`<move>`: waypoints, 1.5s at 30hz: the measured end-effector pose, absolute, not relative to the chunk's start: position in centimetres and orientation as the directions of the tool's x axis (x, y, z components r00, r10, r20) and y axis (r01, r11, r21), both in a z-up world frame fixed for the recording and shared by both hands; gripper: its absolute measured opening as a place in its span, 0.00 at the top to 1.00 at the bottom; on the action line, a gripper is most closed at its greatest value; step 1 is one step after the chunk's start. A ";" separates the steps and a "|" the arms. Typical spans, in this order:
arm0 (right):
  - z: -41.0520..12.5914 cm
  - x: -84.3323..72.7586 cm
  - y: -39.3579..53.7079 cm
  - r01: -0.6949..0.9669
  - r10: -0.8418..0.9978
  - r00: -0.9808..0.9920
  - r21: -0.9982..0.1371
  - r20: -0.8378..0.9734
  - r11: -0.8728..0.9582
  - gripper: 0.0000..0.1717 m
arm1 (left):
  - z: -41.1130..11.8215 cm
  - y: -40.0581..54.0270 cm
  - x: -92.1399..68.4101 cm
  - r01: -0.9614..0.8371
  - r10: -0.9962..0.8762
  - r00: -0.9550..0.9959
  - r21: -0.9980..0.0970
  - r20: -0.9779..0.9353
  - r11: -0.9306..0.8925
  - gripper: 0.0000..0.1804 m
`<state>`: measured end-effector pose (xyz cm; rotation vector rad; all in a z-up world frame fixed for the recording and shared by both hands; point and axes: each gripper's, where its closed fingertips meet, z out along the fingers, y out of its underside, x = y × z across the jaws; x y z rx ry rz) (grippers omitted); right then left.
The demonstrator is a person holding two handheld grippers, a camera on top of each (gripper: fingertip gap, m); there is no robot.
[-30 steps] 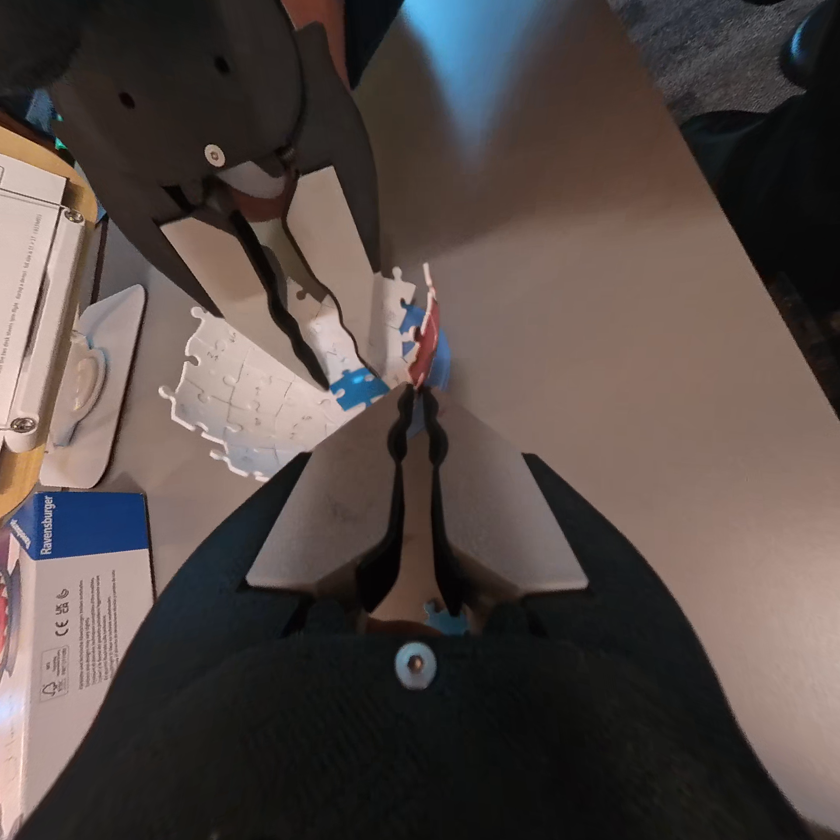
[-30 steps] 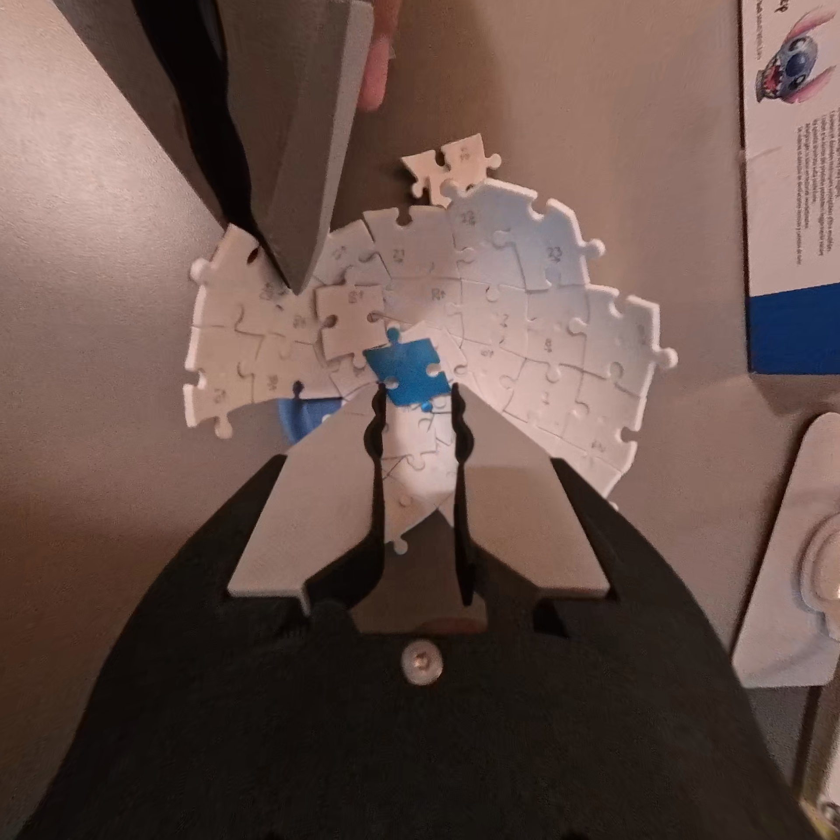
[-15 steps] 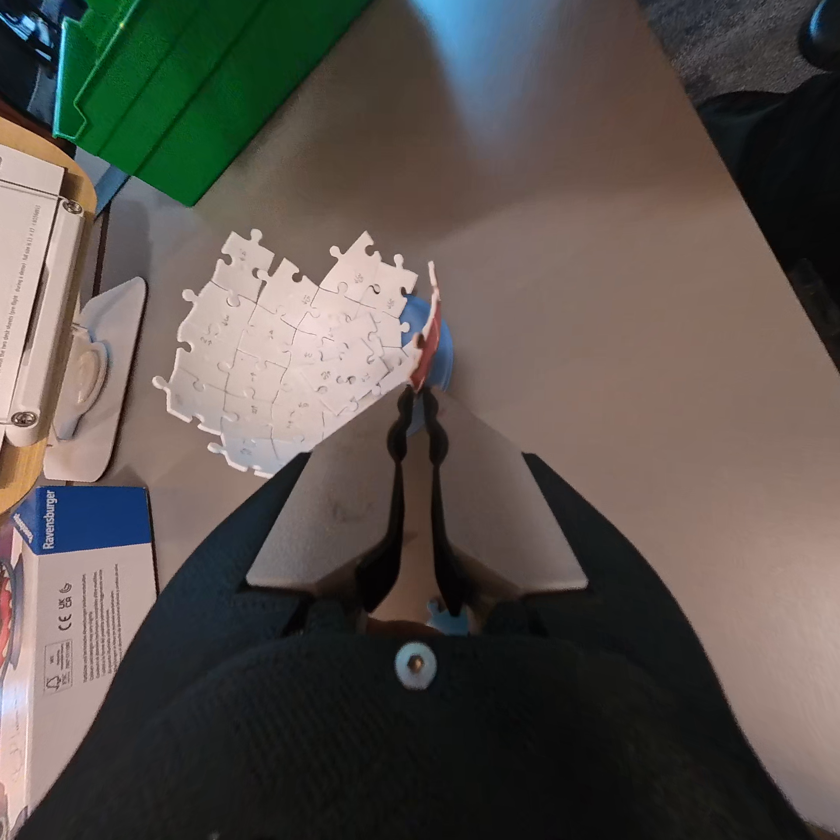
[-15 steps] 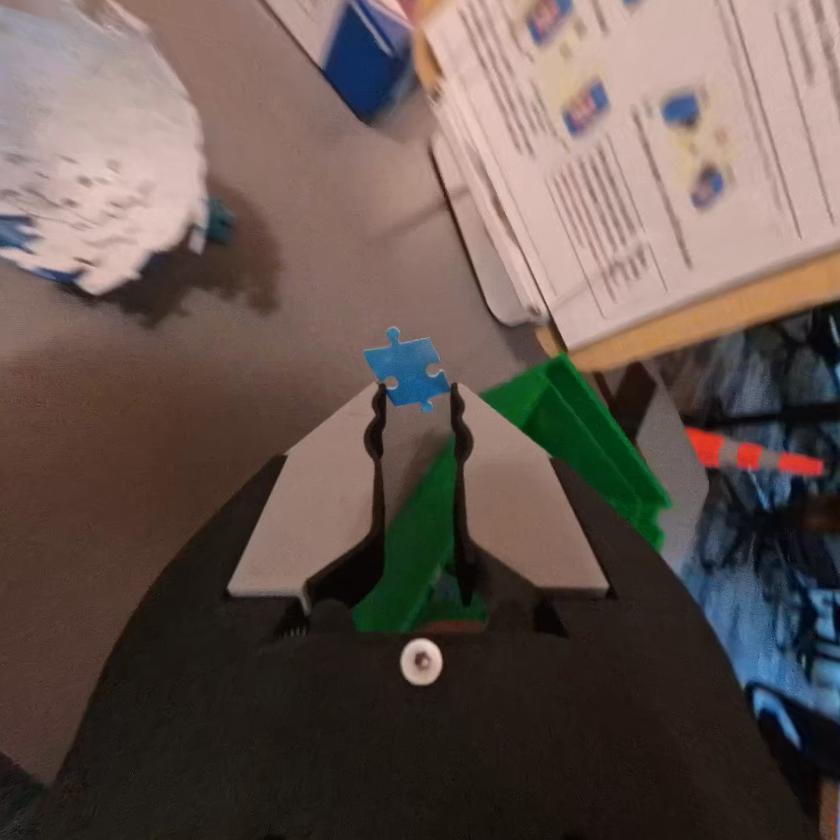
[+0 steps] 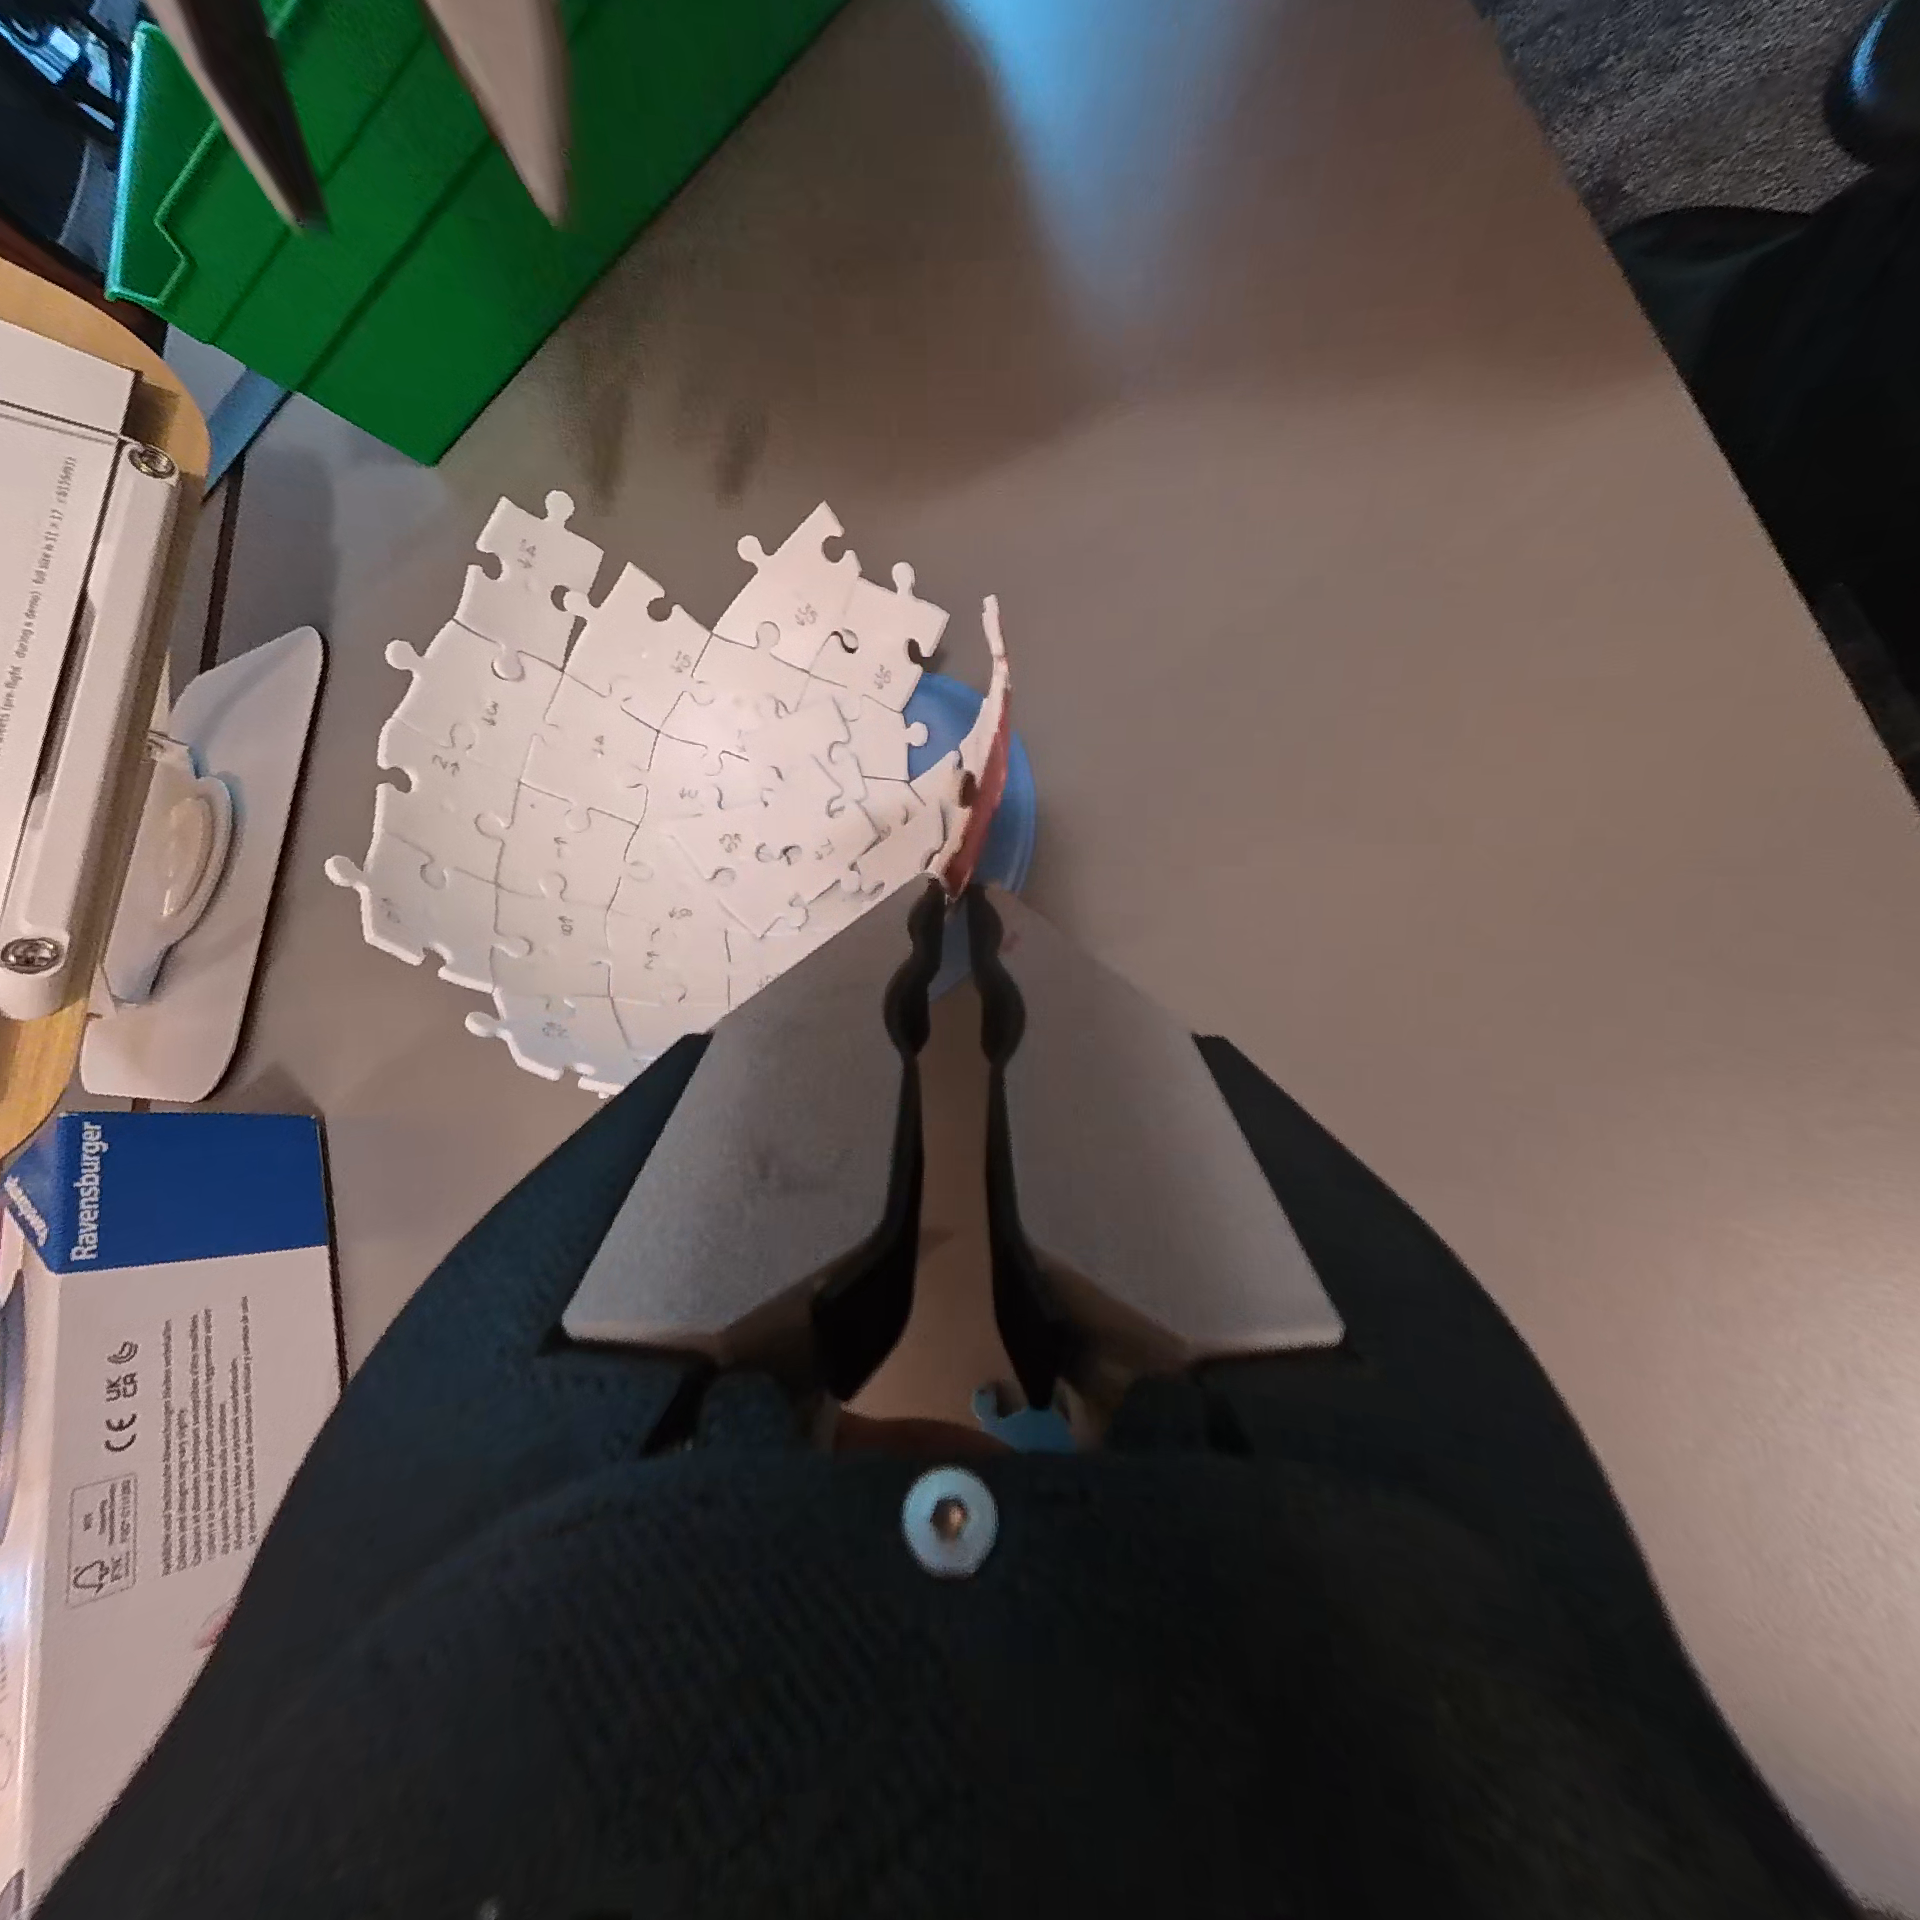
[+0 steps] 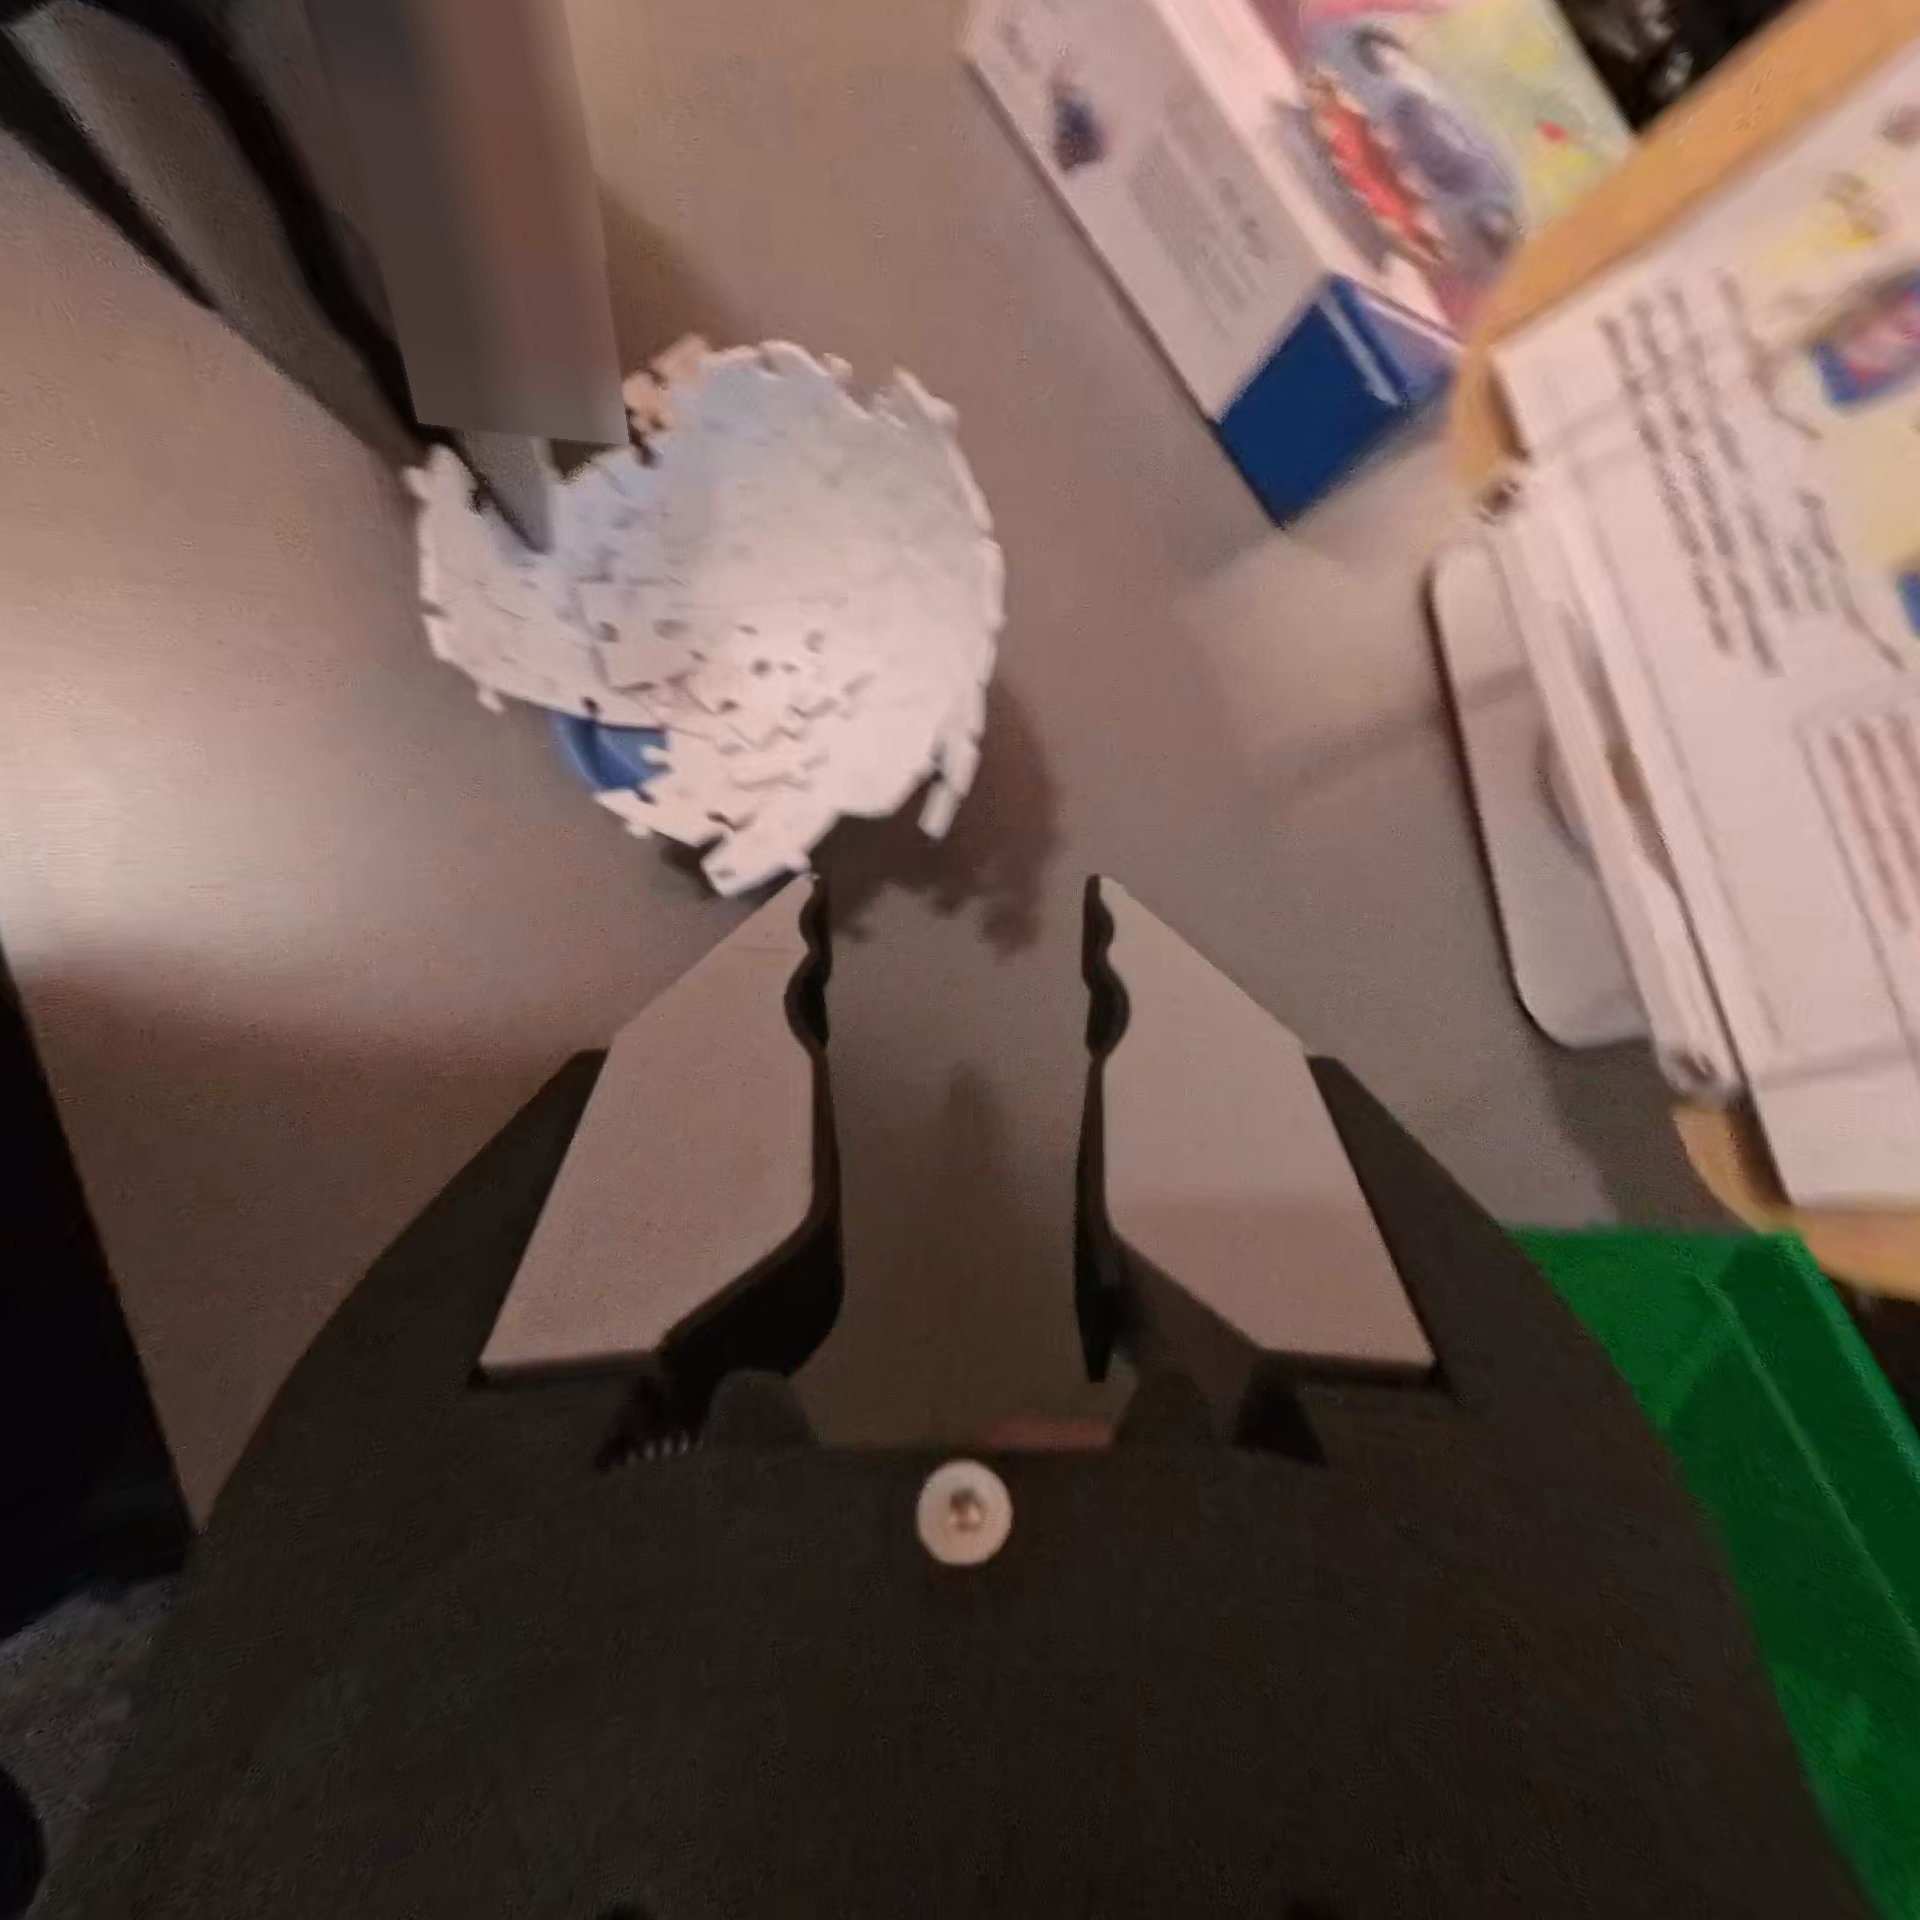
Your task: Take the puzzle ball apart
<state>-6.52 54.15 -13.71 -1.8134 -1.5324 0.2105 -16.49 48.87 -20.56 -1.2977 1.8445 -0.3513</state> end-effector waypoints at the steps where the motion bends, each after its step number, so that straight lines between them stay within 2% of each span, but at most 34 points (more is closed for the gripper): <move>1: -15.0 -8.7 53.4 0.806 0.926 0.193 -0.591 0.325 0.039 0.73 | -20.6 48.9 -16.5 -0.643 -0.877 -0.118 -0.637 -0.465 0.425 0.99; 4: -19.0 -12.8 53.0 0.861 0.956 0.038 -0.495 0.290 0.116 0.73 | -20.6 48.8 -16.5 -0.643 -0.876 -0.119 -0.636 -0.467 0.426 0.99; 7: -21.9 -13.8 54.1 0.909 0.962 -0.030 -0.393 0.270 0.139 0.72 | -20.4 48.8 -16.6 -0.639 -0.878 -0.118 -0.641 -0.465 0.425 0.99; 8: -22.4 -13.9 54.4 0.914 0.960 -0.036 -0.378 0.277 0.144 0.78 | -20.3 48.8 -16.5 -0.636 -0.877 -0.114 -0.644 -0.467 0.426 0.99; 12: -22.6 -13.9 54.0 0.915 0.961 -0.062 -0.370 0.268 0.162 0.82 | -20.0 49.0 -16.6 -0.637 -0.877 -0.103 -0.645 -0.470 0.421 0.99; 13: -22.7 -13.8 53.8 0.913 0.961 -0.076 -0.370 0.266 0.174 0.84 | -19.9 48.9 -16.6 -0.637 -0.877 -0.102 -0.646 -0.470 0.421 0.99; 15: -22.8 -14.1 52.3 0.899 0.972 -0.086 -0.403 0.217 0.170 1.00 | -19.9 49.0 -16.7 -0.639 -0.874 -0.100 -0.643 -0.475 0.422 0.99; 19: -22.6 -13.7 50.9 0.885 0.979 -0.071 -0.440 0.192 0.150 1.00 | -20.0 49.0 -16.6 -0.643 -0.873 -0.102 -0.638 -0.477 0.424 0.99; 24: -19.6 -13.8 50.8 0.819 0.985 -0.003 -0.564 0.175 0.103 1.00 | -20.2 48.8 -16.5 -0.637 -0.874 -0.114 -0.640 -0.472 0.429 0.99; 25: -19.5 -13.8 51.2 0.816 0.986 0.004 -0.570 0.169 0.094 0.87 | -20.2 48.8 -16.5 -0.638 -0.874 -0.114 -0.640 -0.472 0.429 0.99; 26: -19.9 -13.7 51.6 0.830 0.987 -0.011 -0.548 0.162 0.099 0.79 | -20.2 48.8 -16.5 -0.637 -0.873 -0.116 -0.639 -0.474 0.431 0.99; 28: -21.3 -13.4 51.9 0.859 0.981 -0.083 -0.487 0.177 0.161 0.71 | -20.2 48.7 -16.6 -0.632 -0.872 -0.122 -0.640 -0.474 0.437 0.99; 31: -22.7 -13.7 52.0 0.871 0.956 -0.189 -0.412 0.225 0.269 0.69 | -20.2 48.6 -16.7 -0.623 -0.878 -0.123 -0.653 -0.462 0.430 0.99; 34: -23.0 -14.5 51.8 0.869 0.951 -0.233 -0.394 0.205 0.298 0.67 | -20.1 48.7 -16.7 -0.618 -0.883 -0.116 -0.664 -0.454 0.422 0.99; 35: -23.1 -14.5 51.6 0.871 0.954 -0.243 -0.393 0.177 0.295 0.68 | -19.9 48.9 -16.7 -0.615 -0.887 -0.106 -0.671 -0.450 0.414 0.99; 37: -23.4 -14.6 50.7 0.863 0.956 -0.261 -0.410 0.134 0.293 0.79 | -19.5 49.3 -16.9 -0.614 -0.897 -0.080 -0.688 -0.434 0.387 0.99; 39: -23.3 -14.7 50.7 0.847 0.946 -0.263 -0.425 0.188 0.320 0.82 | -18.8 49.4 -16.9 -0.591 -0.900 -0.058 -0.712 -0.431 0.379 0.99; 43: -22.1 -14.0 50.2 0.833 0.949 -0.205 -0.466 0.238 0.297 0.98 | -18.7 49.3 -17.0 -0.581 -0.905 -0.063 -0.722 -0.421 0.376 0.99; 45: -21.3 -13.4 49.6 0.820 0.957 -0.181 -0.502 0.226 0.274 1.00 | -19.2 49.4 -17.1 -0.597 -0.903 -0.069 -0.708 -0.424 0.378 0.99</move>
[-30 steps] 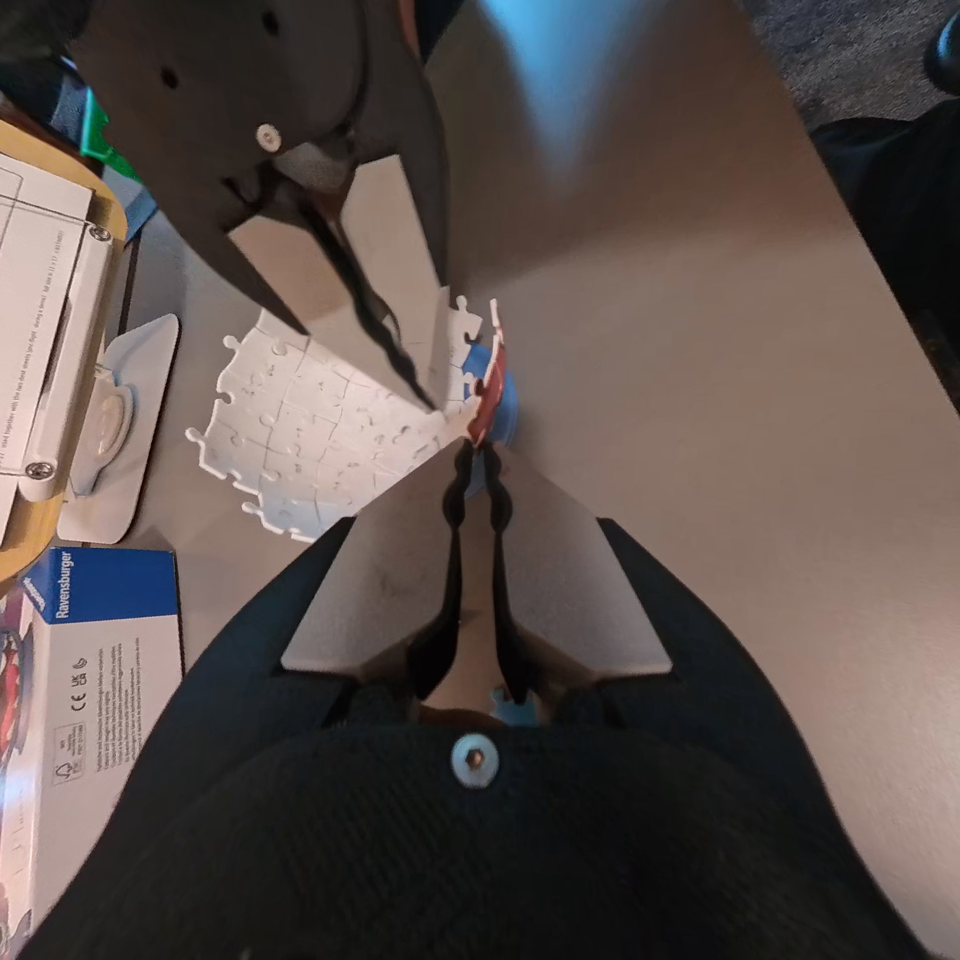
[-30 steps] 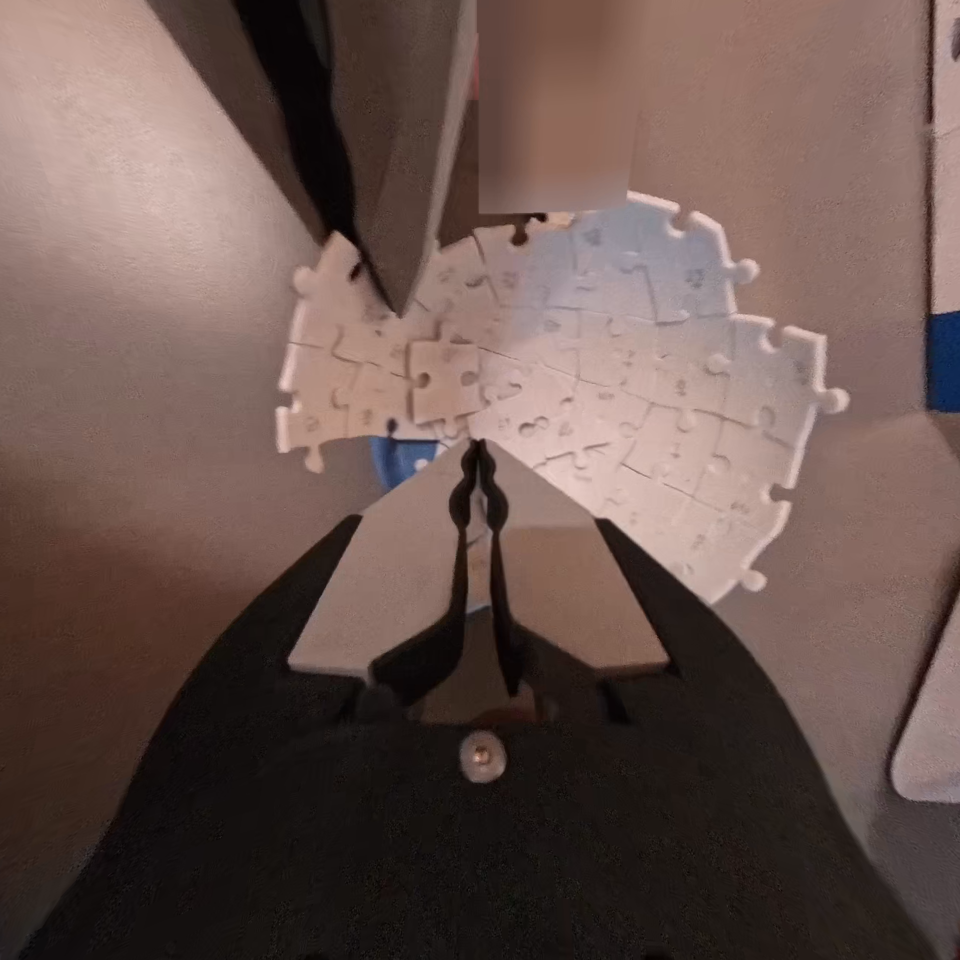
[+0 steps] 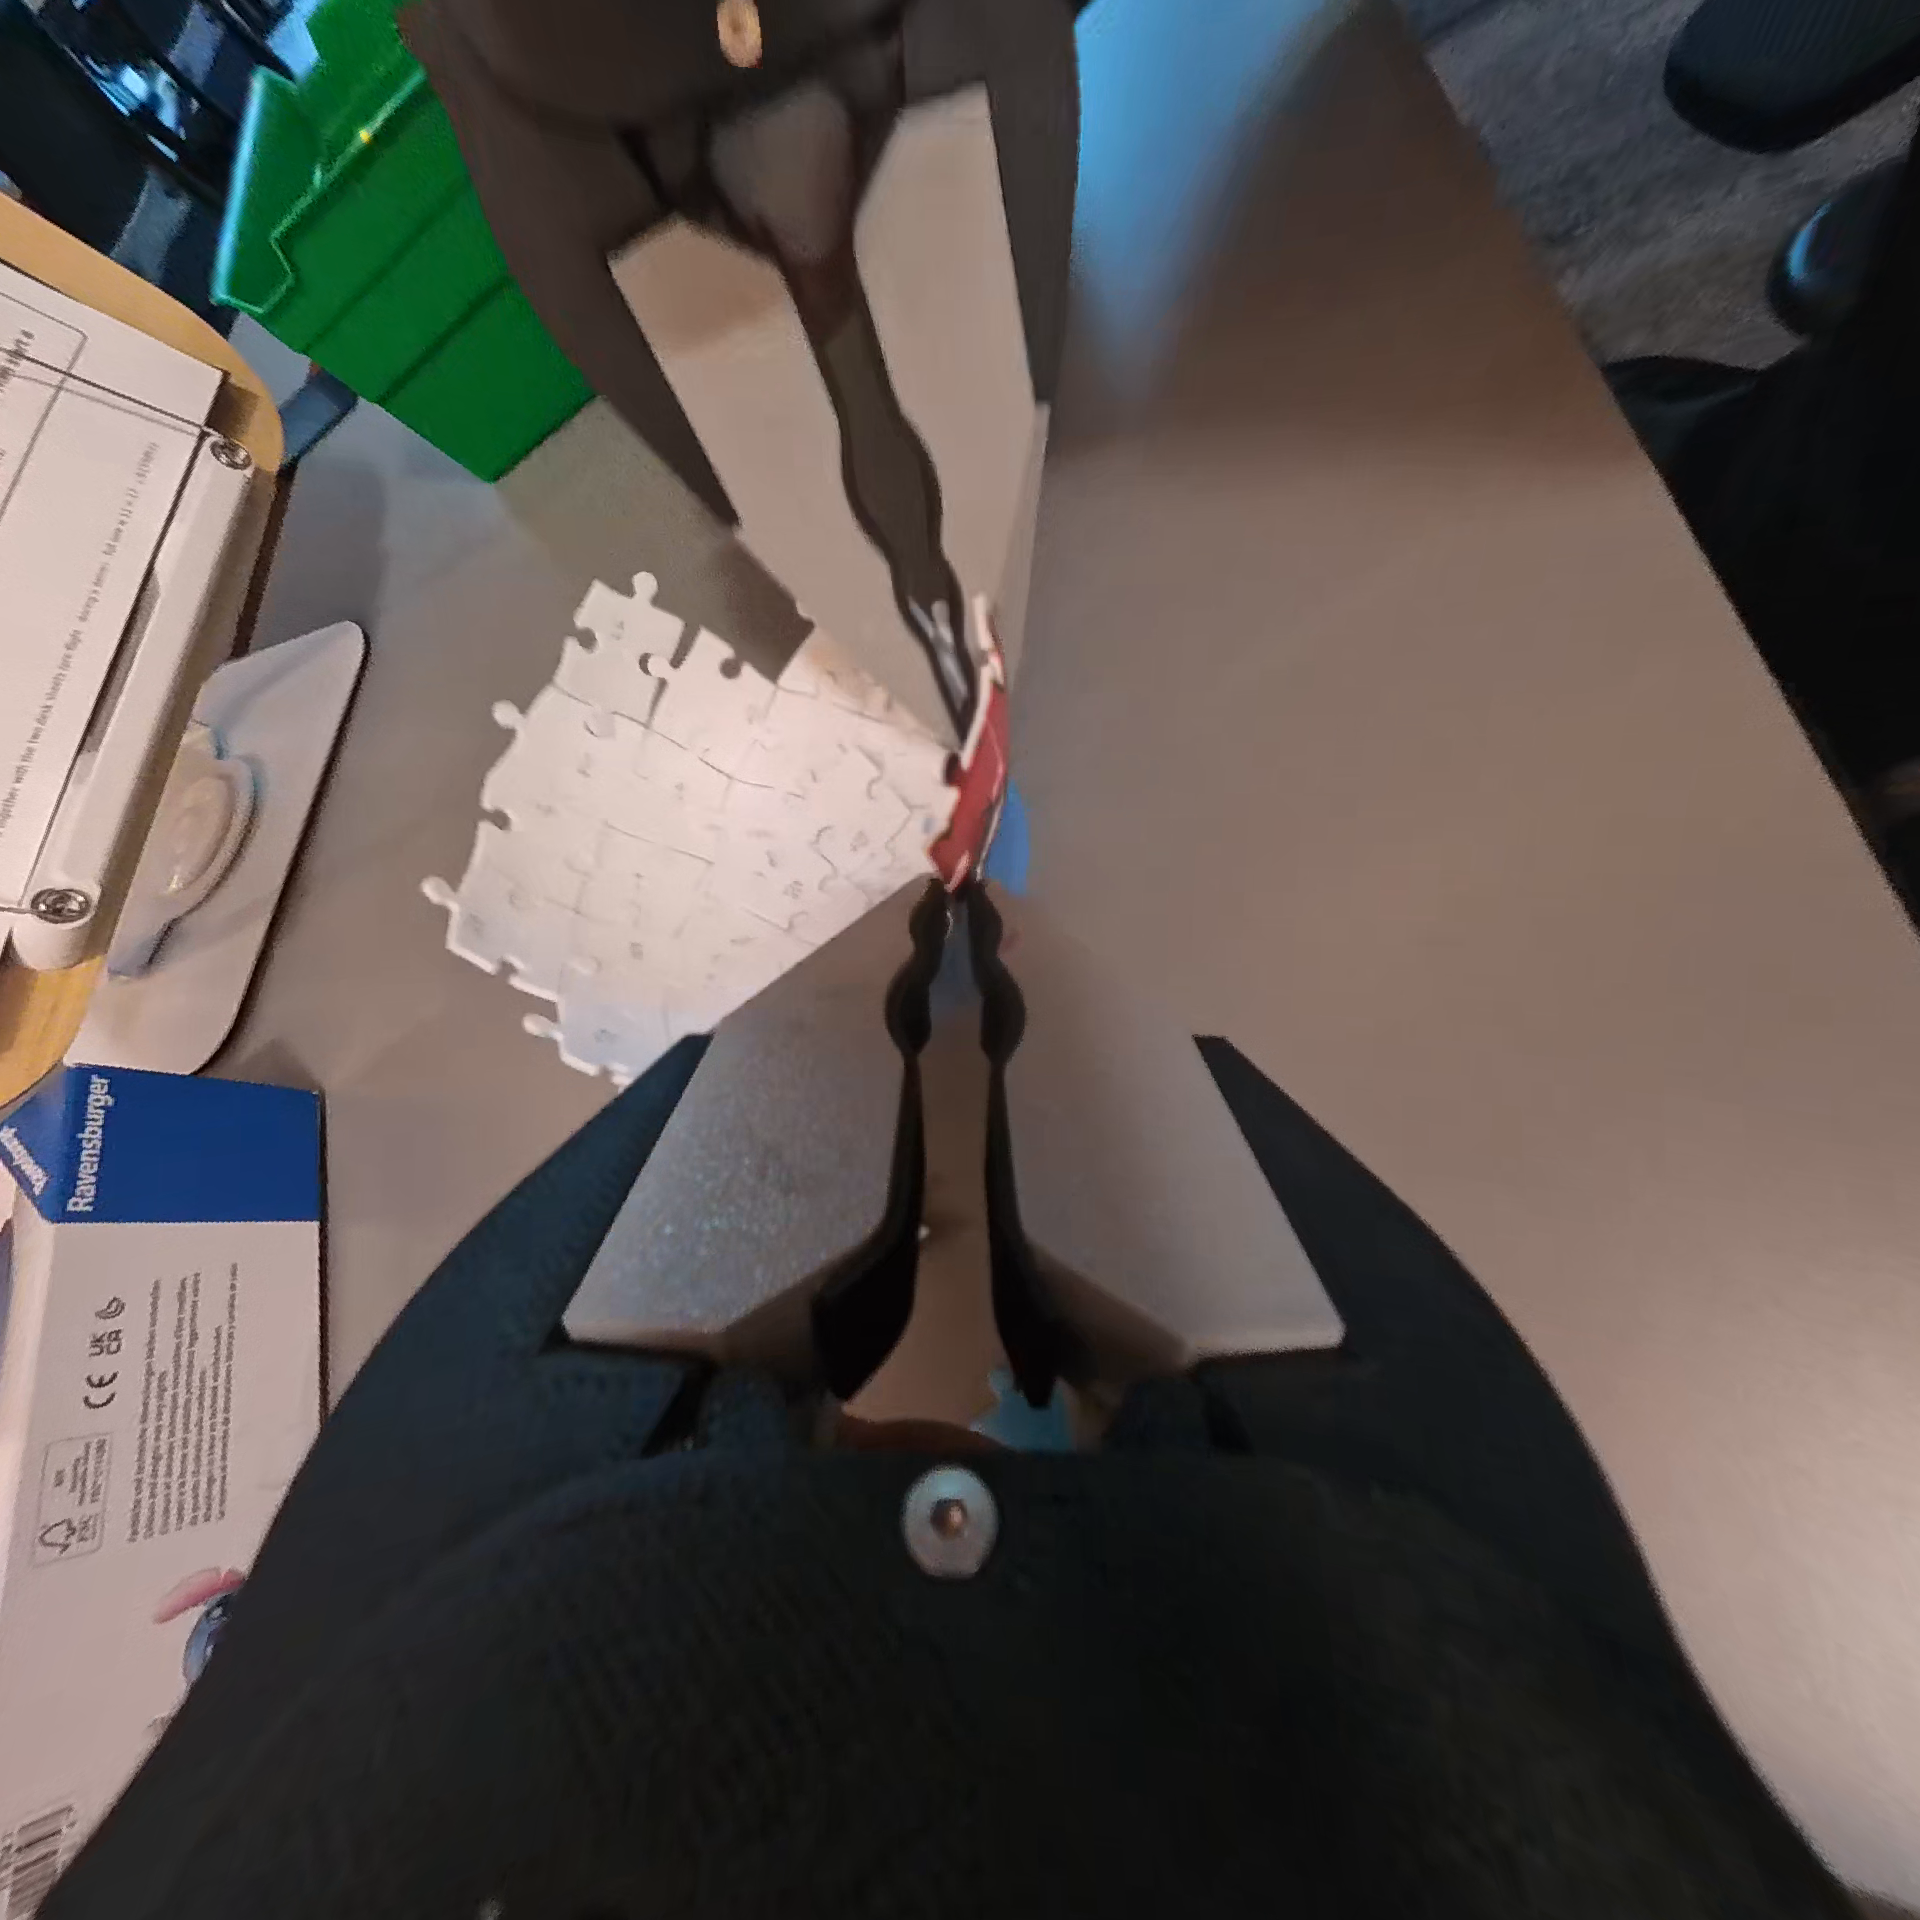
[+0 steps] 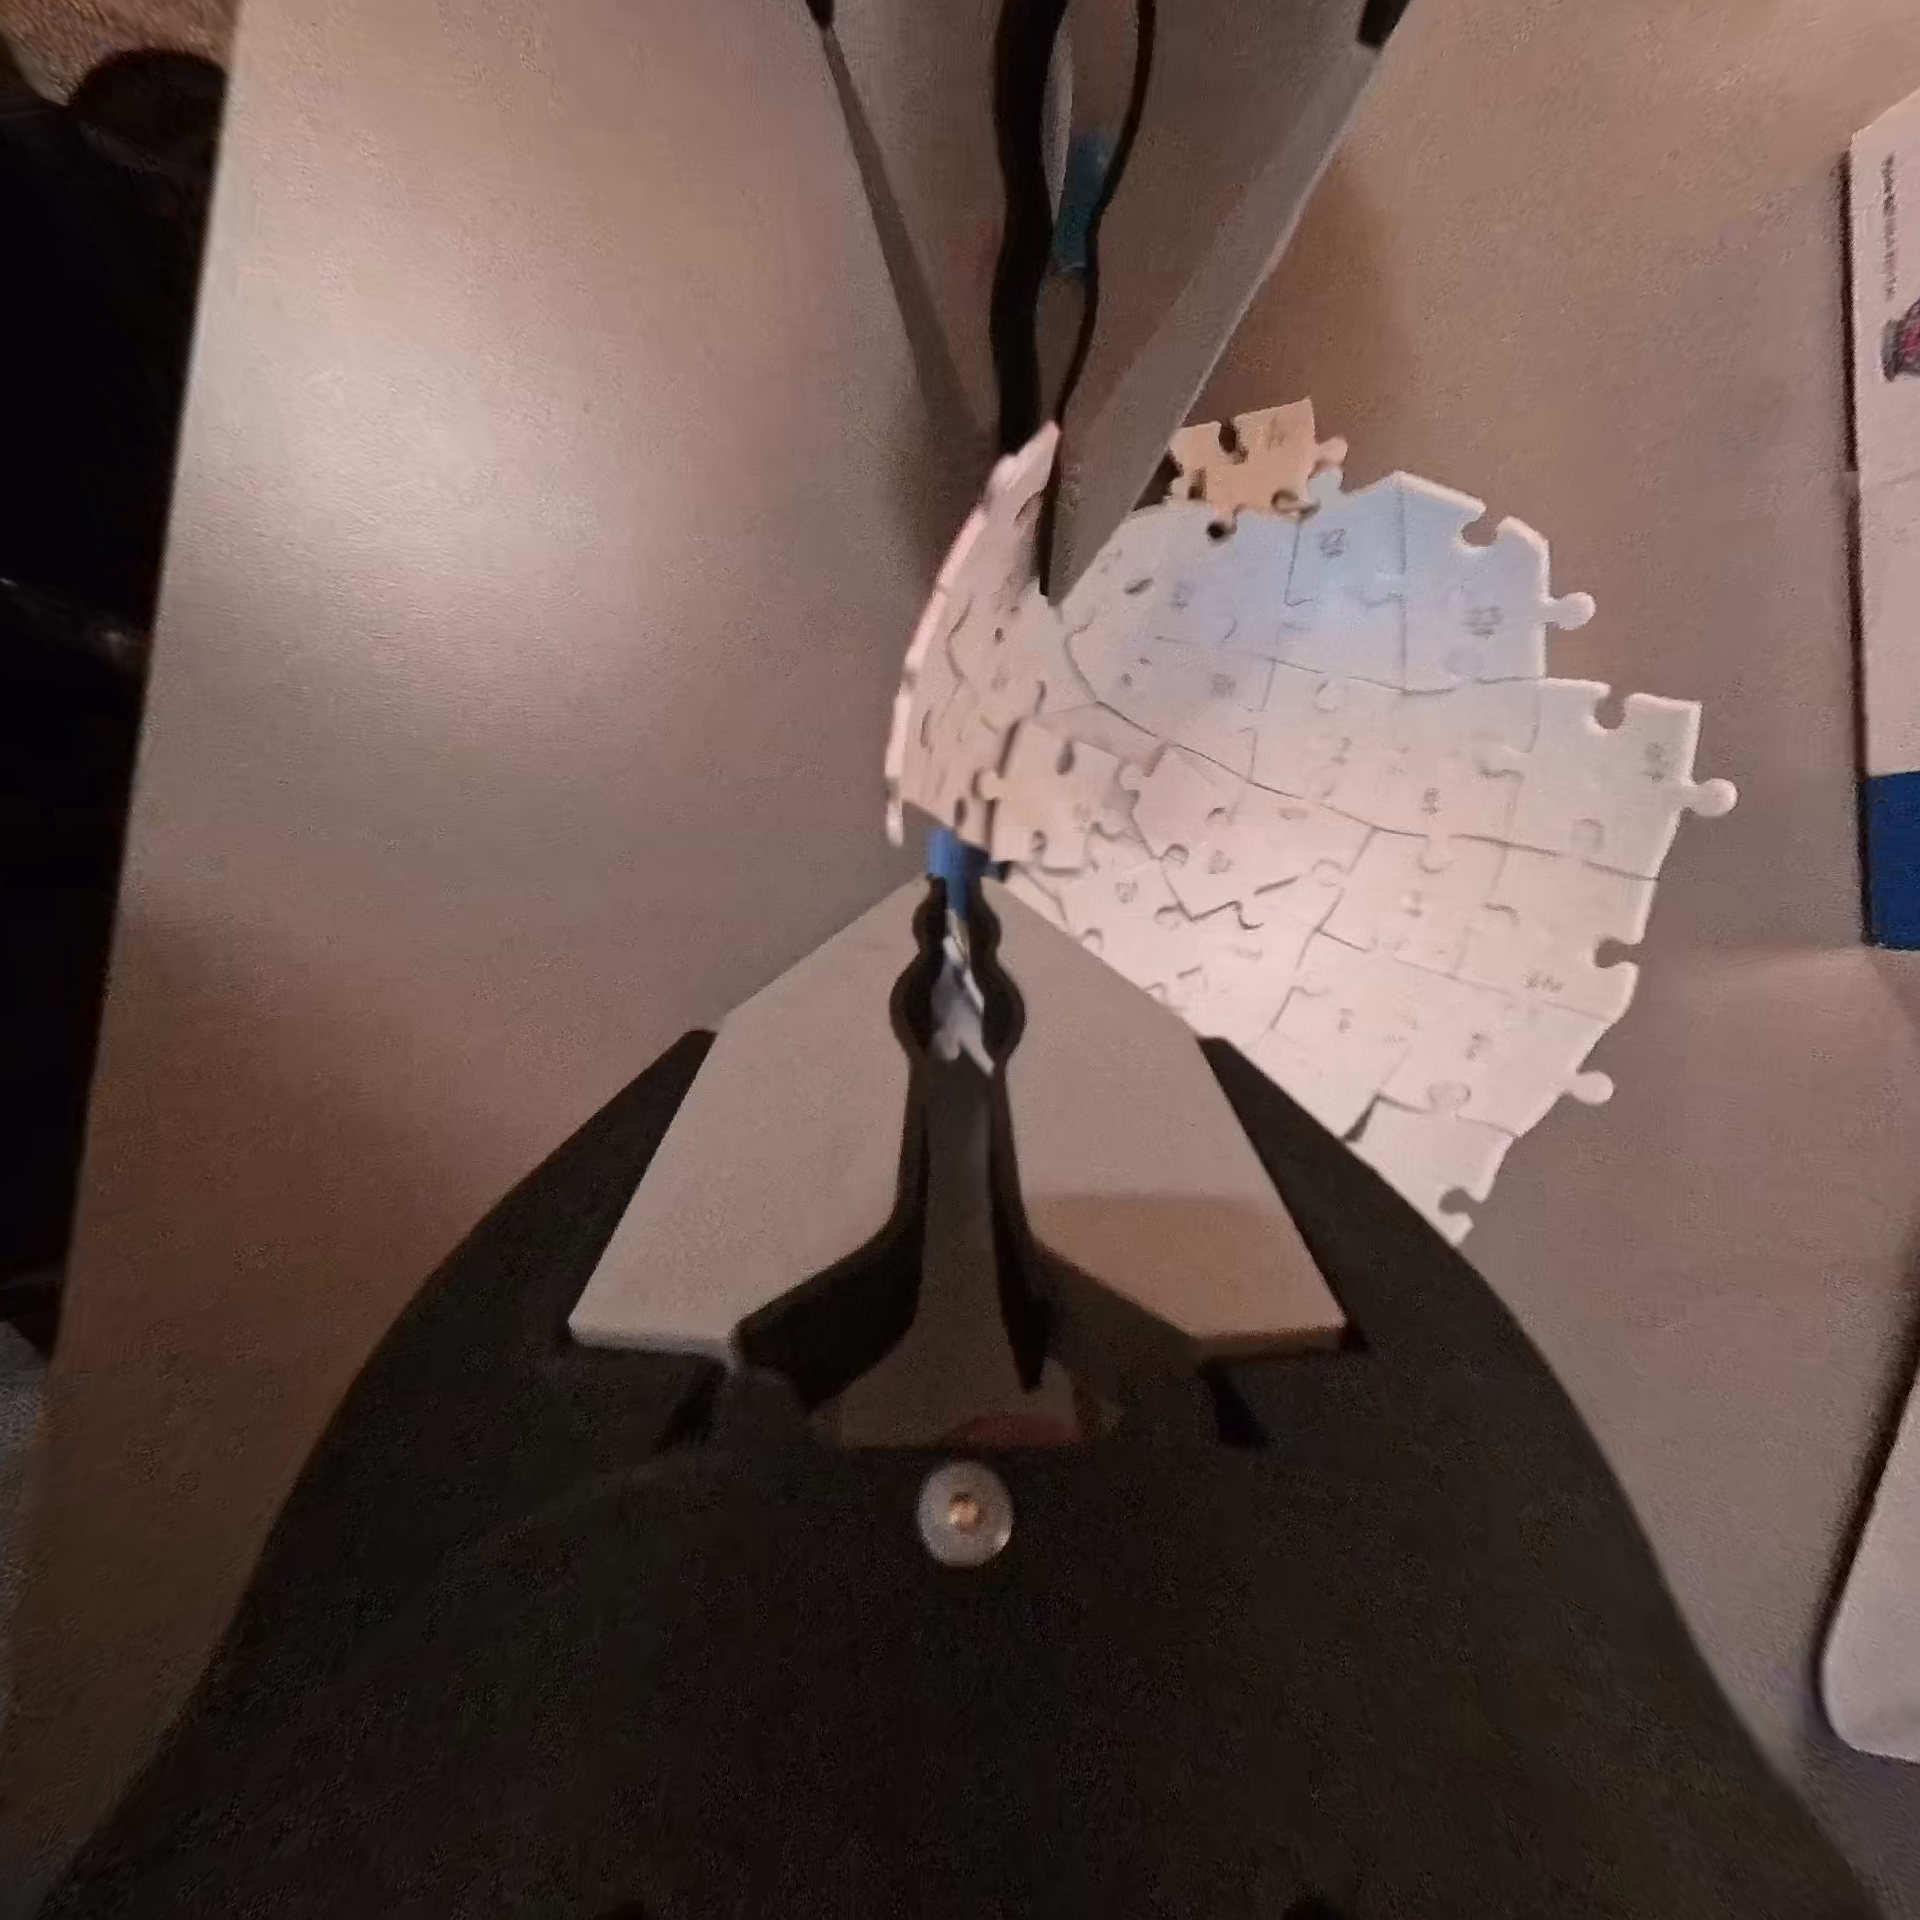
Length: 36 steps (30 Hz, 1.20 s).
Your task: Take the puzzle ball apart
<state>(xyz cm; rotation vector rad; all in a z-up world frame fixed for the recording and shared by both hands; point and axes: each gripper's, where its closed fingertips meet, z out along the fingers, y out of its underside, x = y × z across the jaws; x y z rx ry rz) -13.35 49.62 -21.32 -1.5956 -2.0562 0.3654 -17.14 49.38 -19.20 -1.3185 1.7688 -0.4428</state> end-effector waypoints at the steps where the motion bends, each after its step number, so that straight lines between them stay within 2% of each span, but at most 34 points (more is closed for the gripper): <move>1: -20.8 -13.1 49.5 0.813 0.961 -0.163 -0.521 0.225 0.260 1.00 | -19.5 49.5 -17.2 -0.606 -0.901 -0.071 -0.699 -0.429 0.380 0.99; 6: -16.5 -10.1 51.1 0.775 0.950 0.022 -0.605 0.312 0.181 1.00 | -19.8 49.6 -17.1 -0.618 -0.894 -0.073 -0.683 -0.442 0.388 0.99; 10: -11.1 -2.9 54.0 0.726 0.860 0.301 -0.684 0.412 0.073 1.00 | -19.7 49.5 -17.1 -0.616 -0.886 -0.075 -0.678 -0.457 0.401 0.99; 12: -9.9 0.1 54.1 0.691 0.849 0.373 -0.723 0.373 0.014 0.98 | -19.5 49.4 -16.7 -0.603 -0.876 -0.080 -0.676 -0.476 0.423 0.99; 13: -9.7 0.0 53.0 0.662 0.879 0.355 -0.750 0.319 0.005 0.87 | -19.3 49.3 -16.5 -0.595 -0.873 -0.080 -0.679 -0.482 0.430 0.99; 14: -9.7 -1.0 51.7 0.633 0.906 0.318 -0.774 0.278 0.015 0.81 | -19.2 49.1 -16.3 -0.588 -0.873 -0.082 -0.684 -0.481 0.432 0.99; 16: -11.0 -3.7 50.3 0.641 0.923 0.246 -0.763 0.298 0.075 0.81 | -19.1 49.0 -16.1 -0.578 -0.872 -0.085 -0.689 -0.482 0.438 1.00; 18: -13.9 -6.5 50.1 0.707 0.918 0.160 -0.691 0.363 0.151 0.77 | -18.9 48.8 -16.0 -0.565 -0.876 -0.088 -0.700 -0.475 0.436 1.00; 21: -17.7 -10.5 50.2 0.741 0.911 0.022 -0.618 0.412 0.261 0.81 | -18.3 48.7 -16.1 -0.533 -0.891 -0.072 -0.738 -0.448 0.414 1.00; 25: -19.0 -12.8 53.1 0.773 0.832 0.003 -0.529 0.554 0.349 0.84 | -17.5 49.0 -16.4 -0.493 -0.908 -0.043 -0.782 -0.417 0.382 1.00; 30: -16.3 -15.4 49.9 0.596 0.934 -0.015 -0.747 0.357 0.295 0.80 | -16.5 49.3 -16.3 -0.453 -0.914 -0.008 -0.814 -0.405 0.364 1.00; 33: -16.0 -15.9 49.7 0.550 0.975 -0.038 -0.809 0.221 0.205 0.82 | -16.0 48.8 -16.1 -0.430 -0.920 -0.021 -0.827 -0.391 0.361 0.99; 35: -15.9 -16.2 49.9 0.525 0.979 -0.042 -0.829 0.199 0.191 0.82 | -16.2 48.9 -16.1 -0.435 -0.918 -0.019 -0.823 -0.397 0.365 0.99; 36: -15.9 -16.2 50.1 0.515 0.980 -0.037 -0.836 0.198 0.188 0.87 | -16.2 48.9 -16.2 -0.437 -0.921 -0.019 -0.825 -0.390 0.358 0.99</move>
